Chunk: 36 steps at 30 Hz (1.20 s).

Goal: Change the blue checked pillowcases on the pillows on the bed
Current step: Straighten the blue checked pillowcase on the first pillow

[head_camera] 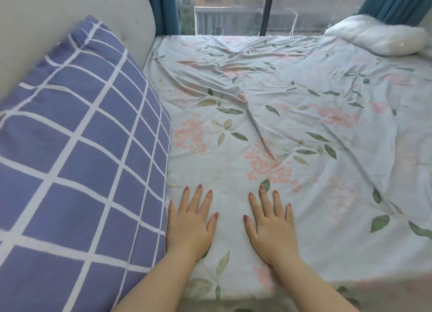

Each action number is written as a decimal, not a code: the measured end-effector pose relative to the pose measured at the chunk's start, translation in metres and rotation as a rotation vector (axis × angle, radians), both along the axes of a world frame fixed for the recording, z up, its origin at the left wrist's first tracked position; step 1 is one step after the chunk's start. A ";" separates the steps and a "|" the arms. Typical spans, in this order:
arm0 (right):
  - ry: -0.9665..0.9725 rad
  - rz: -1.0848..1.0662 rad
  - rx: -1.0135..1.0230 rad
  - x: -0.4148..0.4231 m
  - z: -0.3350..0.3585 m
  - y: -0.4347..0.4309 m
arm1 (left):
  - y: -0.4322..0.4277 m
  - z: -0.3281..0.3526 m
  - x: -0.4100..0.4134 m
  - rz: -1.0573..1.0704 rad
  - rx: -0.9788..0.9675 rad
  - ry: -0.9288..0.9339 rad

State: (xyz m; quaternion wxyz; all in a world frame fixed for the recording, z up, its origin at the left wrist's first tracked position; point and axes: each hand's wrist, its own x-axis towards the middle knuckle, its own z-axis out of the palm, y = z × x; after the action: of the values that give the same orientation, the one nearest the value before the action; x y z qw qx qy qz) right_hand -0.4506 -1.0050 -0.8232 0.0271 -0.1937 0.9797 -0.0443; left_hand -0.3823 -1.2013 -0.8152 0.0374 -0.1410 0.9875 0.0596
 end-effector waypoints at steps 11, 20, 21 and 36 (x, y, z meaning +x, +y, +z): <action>-0.059 -0.049 0.034 0.017 0.015 -0.001 | 0.002 0.010 0.016 0.012 0.035 -0.030; -0.097 0.045 0.004 0.056 0.071 0.004 | 0.015 0.084 0.068 0.045 0.095 -0.033; -0.076 0.045 -0.024 0.061 0.080 0.003 | 0.015 0.096 0.075 0.035 0.068 0.006; 0.218 0.190 -0.270 0.129 0.169 -0.007 | -0.070 0.283 0.162 0.489 -0.199 0.245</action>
State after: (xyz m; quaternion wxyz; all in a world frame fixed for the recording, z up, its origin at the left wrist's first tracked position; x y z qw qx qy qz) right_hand -0.3216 -1.0118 -0.6539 -0.1014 -0.2907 0.9393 -0.1514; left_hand -0.2203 -1.2715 -0.5317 -0.1116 -0.3696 0.9224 -0.0138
